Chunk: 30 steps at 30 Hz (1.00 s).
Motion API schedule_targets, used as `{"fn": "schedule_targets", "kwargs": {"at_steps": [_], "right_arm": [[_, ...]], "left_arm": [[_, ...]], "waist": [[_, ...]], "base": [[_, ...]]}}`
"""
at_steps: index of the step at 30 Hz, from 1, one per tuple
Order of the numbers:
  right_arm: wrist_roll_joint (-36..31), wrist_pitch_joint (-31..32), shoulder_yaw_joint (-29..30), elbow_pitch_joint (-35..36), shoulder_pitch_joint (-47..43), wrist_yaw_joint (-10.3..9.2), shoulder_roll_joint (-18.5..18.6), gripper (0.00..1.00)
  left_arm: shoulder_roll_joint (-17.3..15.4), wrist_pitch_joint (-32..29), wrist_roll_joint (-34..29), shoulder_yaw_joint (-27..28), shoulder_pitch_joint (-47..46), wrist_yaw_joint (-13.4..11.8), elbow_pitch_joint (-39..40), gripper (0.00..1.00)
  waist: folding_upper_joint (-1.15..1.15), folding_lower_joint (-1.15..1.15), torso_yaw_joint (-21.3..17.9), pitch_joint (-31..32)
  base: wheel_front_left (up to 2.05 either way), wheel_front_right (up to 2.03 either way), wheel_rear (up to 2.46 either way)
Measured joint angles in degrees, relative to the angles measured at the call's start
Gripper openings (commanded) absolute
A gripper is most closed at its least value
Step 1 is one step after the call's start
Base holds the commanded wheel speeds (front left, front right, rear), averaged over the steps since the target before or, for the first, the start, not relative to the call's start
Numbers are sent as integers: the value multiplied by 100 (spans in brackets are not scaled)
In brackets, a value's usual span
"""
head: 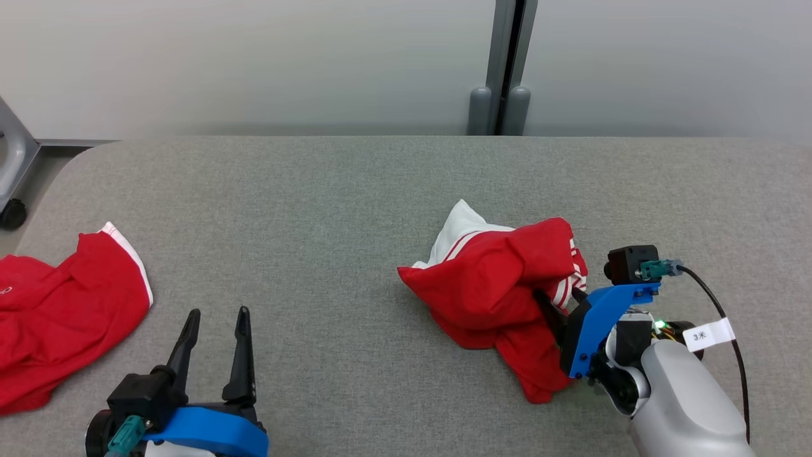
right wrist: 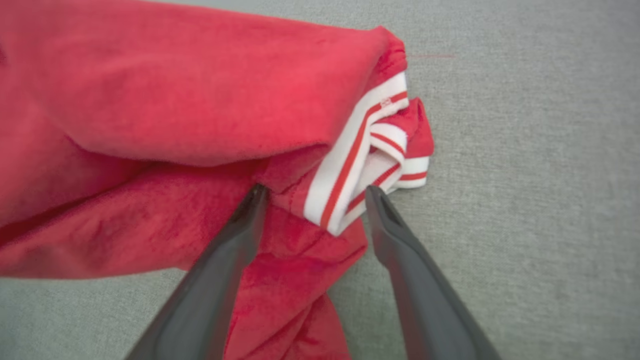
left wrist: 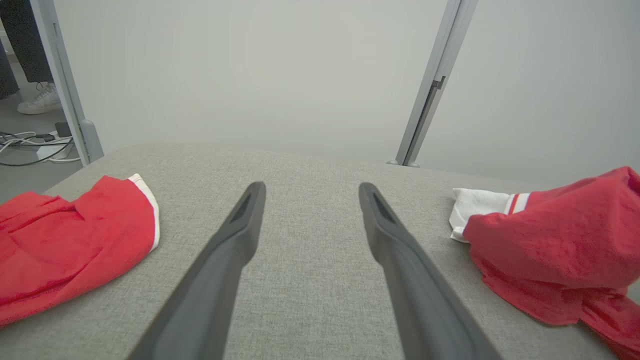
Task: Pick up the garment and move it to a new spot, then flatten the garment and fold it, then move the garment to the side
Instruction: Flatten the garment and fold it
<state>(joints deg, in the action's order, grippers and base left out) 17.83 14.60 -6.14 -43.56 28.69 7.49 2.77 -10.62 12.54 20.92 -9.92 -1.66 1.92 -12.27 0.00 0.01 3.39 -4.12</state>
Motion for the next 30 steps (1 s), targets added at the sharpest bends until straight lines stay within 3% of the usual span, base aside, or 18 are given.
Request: {"fn": "schedule_targets", "kwargs": {"at_steps": [3, 4, 5, 6, 13, 23, 30], "right_arm": [[135, -92, -64, -349, 203, 0, -1, 100], [167, -165, -122, -411, 265, 0, -1, 86], [193, -289, -183, -439, 319, -1, -1, 17], [196, -421, -227, -464, 384, 0, -4, 0], [275, -939, -571, -478, 654, -1, 67, 0], [650, -1187, -1074, 749, 1264, 0, 382, 0], [648, -1158, -1429, 1223, 2031, 0, 350, 0]], "left_arm": [[18, 18, -27, -64, -32, 36, -41, 100], [14, 22, -31, -77, -47, 43, -49, 100], [15, 24, -33, -94, -59, 46, -56, 100], [16, 24, -33, -109, -62, 46, -58, 100], [25, 64, -20, -132, -59, 40, -79, 100], [-15, 102, 10, -112, 50, -37, -12, 100], [-20, 118, 13, -168, 62, -44, 80, 100]], "waist": [[0, 0, 51, -4], [0, 0, 65, 3], [0, -1, 73, 9], [0, 0, 76, 14], [0, -1, 58, 122], [0, -2, 19, 368], [0, -1, 141, 342]], "base": [[0, 0, 0], [0, 0, 0], [0, 0, 0], [0, 0, 0], [0, 0, 0], [0, 0, 0], [0, 0, 0]]}}
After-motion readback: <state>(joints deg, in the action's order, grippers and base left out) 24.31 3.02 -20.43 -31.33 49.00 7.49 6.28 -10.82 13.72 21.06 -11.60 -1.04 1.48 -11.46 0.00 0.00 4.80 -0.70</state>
